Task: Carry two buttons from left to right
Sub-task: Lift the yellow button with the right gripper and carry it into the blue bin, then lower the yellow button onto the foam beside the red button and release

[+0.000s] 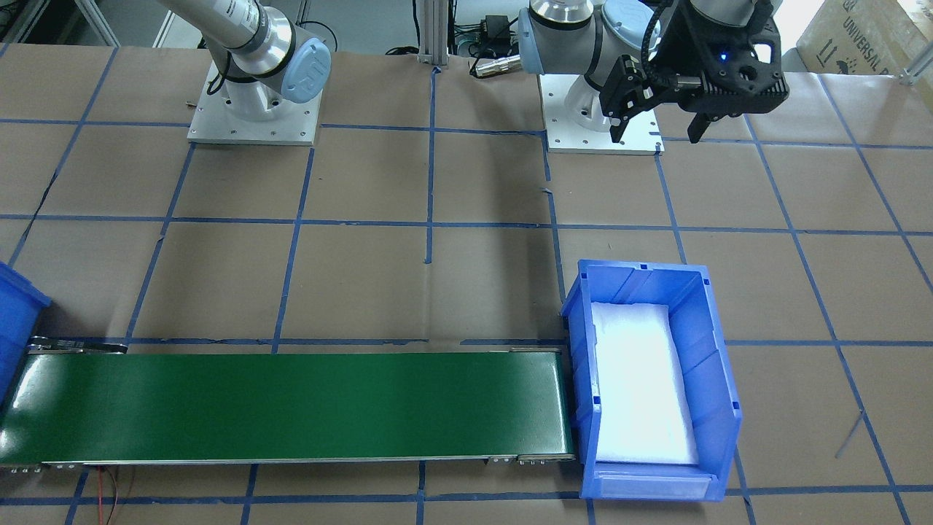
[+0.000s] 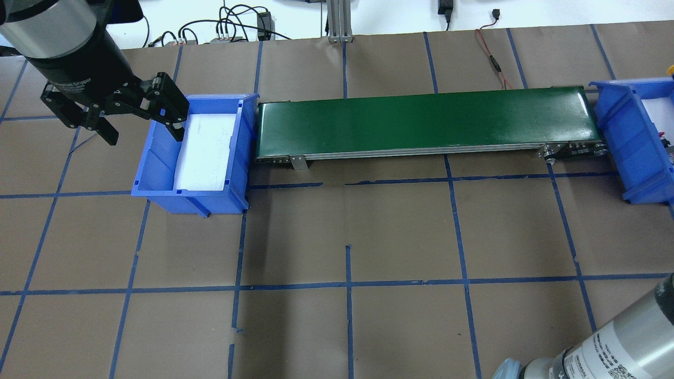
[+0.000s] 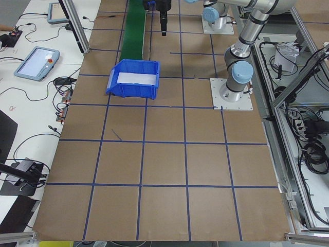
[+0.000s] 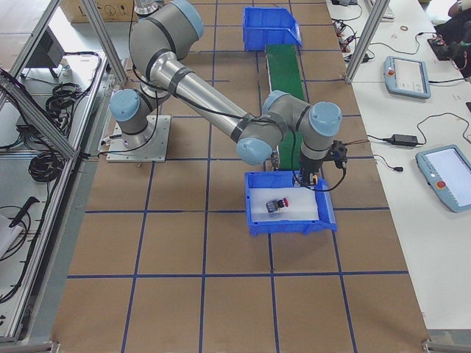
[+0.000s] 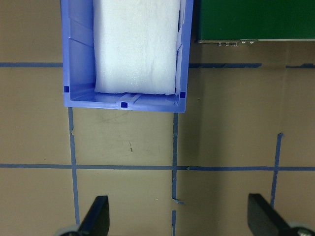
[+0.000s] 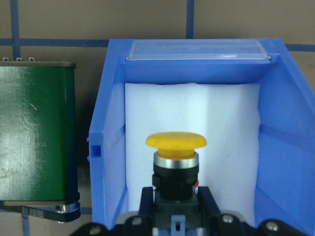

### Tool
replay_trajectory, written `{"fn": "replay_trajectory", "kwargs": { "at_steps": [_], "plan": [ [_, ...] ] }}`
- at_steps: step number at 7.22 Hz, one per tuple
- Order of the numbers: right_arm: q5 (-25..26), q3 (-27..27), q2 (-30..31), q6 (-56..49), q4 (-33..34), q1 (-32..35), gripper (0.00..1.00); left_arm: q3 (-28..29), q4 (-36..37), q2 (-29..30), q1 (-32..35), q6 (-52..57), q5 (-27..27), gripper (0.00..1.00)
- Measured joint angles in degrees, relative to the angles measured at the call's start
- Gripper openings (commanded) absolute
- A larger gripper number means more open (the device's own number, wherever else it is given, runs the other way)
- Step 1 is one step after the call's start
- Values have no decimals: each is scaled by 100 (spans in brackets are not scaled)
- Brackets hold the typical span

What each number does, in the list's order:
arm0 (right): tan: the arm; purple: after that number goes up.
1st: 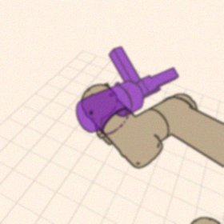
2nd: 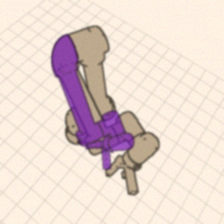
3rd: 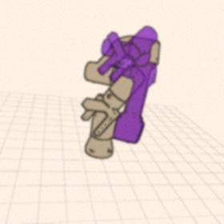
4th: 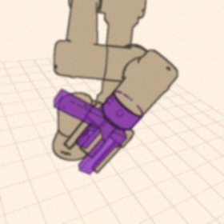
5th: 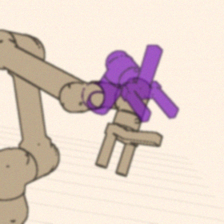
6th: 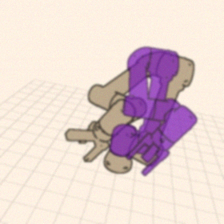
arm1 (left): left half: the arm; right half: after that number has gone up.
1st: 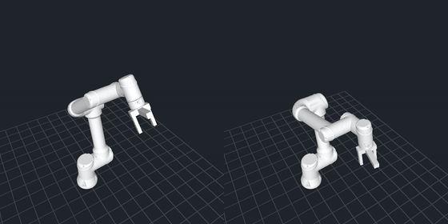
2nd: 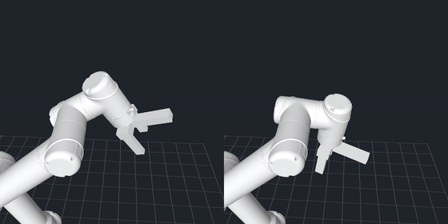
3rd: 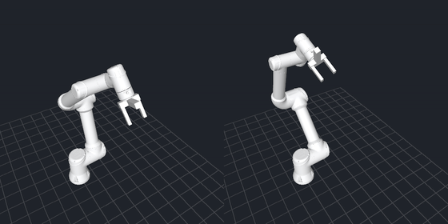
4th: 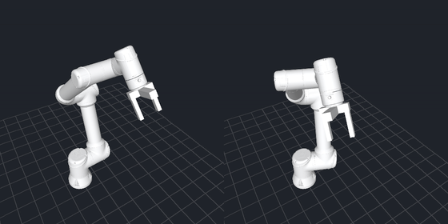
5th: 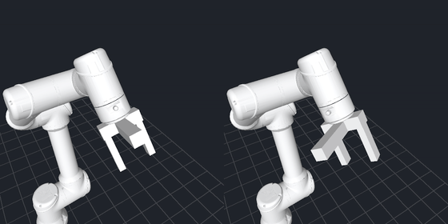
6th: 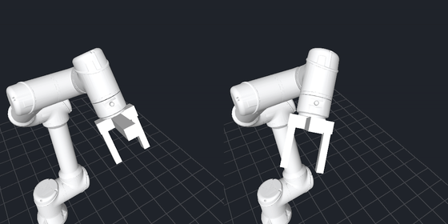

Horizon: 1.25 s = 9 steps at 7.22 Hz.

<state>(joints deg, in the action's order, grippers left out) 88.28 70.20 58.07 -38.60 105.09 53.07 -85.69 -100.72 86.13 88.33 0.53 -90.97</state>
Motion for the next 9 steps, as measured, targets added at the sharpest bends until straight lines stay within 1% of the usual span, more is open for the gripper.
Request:
{"fn": "replay_trajectory", "kwargs": {
  "at_steps": [3,6,7,9],
  "plan": [
    [-33,51,-420,-88,563,-7,4,0,7,8,0,0,10,100],
    [-40,201,-557,-145,868,-7,4,0,9,9,-5,0,17,100],
    [-44,285,-573,-197,1025,-7,7,0,9,9,-7,0,17,100],
    [-42,404,-584,-303,1243,-7,21,0,9,9,-8,0,17,100]
  ]
}}
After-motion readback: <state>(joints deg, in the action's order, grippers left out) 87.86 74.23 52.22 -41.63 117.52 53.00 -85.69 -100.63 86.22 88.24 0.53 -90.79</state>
